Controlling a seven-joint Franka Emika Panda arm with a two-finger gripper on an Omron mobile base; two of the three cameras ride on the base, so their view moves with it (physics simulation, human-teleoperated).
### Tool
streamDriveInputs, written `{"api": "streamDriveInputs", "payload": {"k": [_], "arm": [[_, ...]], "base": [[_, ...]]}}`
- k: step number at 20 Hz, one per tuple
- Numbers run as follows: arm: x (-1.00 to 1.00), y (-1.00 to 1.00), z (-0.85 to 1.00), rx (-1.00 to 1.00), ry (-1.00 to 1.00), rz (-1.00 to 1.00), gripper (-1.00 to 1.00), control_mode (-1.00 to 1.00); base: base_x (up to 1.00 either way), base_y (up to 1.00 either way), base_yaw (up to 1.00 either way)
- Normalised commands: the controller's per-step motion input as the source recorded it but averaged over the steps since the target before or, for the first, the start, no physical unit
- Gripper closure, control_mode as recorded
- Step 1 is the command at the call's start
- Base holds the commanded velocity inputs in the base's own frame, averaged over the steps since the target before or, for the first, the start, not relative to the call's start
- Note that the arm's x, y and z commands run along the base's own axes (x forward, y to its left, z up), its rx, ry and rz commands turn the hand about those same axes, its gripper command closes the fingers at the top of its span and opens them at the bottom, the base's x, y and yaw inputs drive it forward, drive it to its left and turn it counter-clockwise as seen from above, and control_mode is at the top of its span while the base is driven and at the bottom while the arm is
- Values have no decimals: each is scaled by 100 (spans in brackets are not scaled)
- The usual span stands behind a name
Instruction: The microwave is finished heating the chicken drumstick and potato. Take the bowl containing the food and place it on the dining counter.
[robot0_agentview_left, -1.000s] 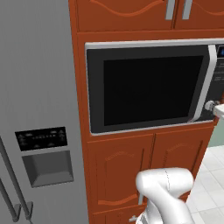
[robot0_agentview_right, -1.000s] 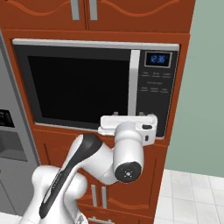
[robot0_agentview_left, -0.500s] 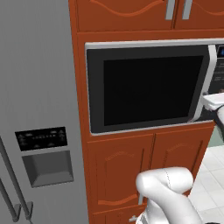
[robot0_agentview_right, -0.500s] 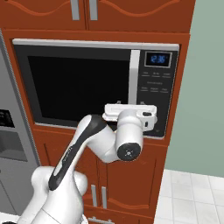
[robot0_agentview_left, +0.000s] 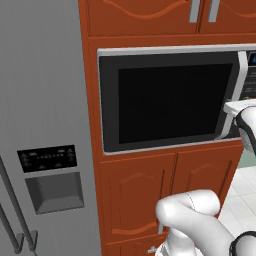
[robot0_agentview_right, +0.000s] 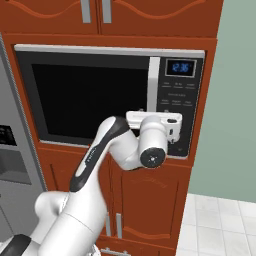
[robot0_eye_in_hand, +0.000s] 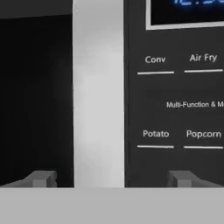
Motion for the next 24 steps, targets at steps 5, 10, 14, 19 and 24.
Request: {"api": "streamDriveInputs", "payload": {"k": [5, 10, 14, 19, 24], "arm": [[44, -5, 0, 0, 3, 0, -100, -100], [44, -1, 0, 0, 0, 0, 100, -100], [9, 0, 0, 0, 0, 0, 100, -100], [0, 0, 0, 0, 0, 0, 100, -100], [-13, 0, 0, 0, -1, 0, 100, -100]], "base": [[0, 0, 0], [0, 0, 0], [0, 0, 0], [0, 0, 0], [0, 0, 0]]}}
